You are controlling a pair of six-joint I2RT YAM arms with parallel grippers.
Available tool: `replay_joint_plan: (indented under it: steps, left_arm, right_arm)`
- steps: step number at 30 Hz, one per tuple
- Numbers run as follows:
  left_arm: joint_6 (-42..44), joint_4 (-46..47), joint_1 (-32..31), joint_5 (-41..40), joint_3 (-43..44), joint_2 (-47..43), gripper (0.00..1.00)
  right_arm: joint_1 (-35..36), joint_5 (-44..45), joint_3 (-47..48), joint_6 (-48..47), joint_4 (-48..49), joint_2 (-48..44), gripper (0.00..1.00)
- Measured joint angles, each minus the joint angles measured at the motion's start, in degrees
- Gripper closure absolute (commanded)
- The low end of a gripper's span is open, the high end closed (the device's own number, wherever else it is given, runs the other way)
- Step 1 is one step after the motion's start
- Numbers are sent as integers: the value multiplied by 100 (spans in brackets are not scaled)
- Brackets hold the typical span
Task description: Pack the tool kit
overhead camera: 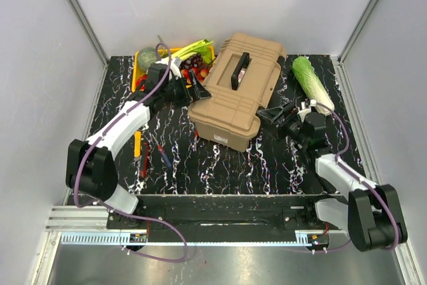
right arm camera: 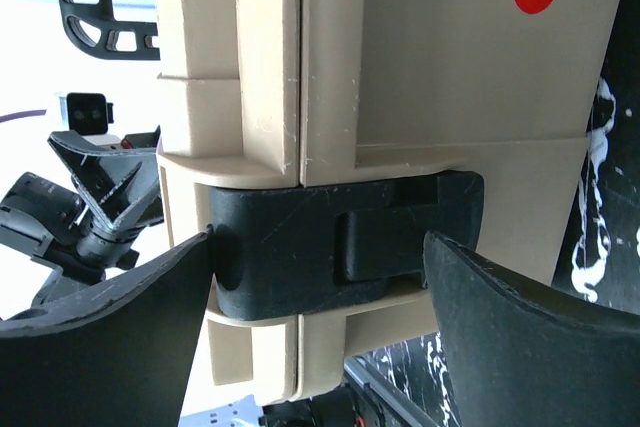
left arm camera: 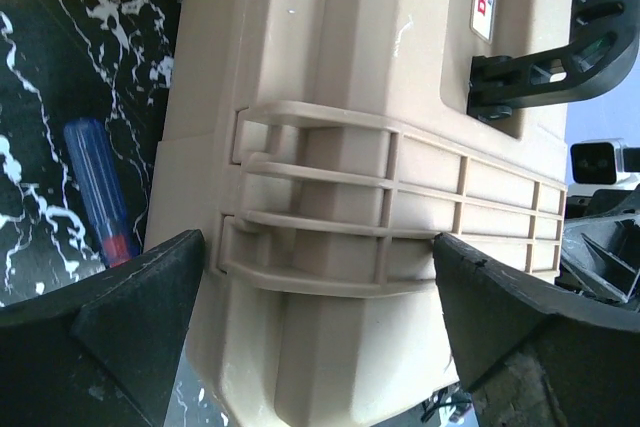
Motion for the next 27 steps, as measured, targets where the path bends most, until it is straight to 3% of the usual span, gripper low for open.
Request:
replay_joint_plan:
  steps: [4,8,19,27]
  left_arm:
    - [-11,184,17,-42,221,282,5]
    - [-26,195,13,-33,293,358,1]
    - [-79,243,-140,140,175,332,1]
    - [-142,354,-122,177,105,317,1]
  right_arm:
    - [-144,-48,164,114,356,474,10]
    - [-343,-151,153,319,551,621,1]
    - [-706,-234,-778,1128,2249,748,1]
    - [-874,-299,-1093,1690,4885,2481,1]
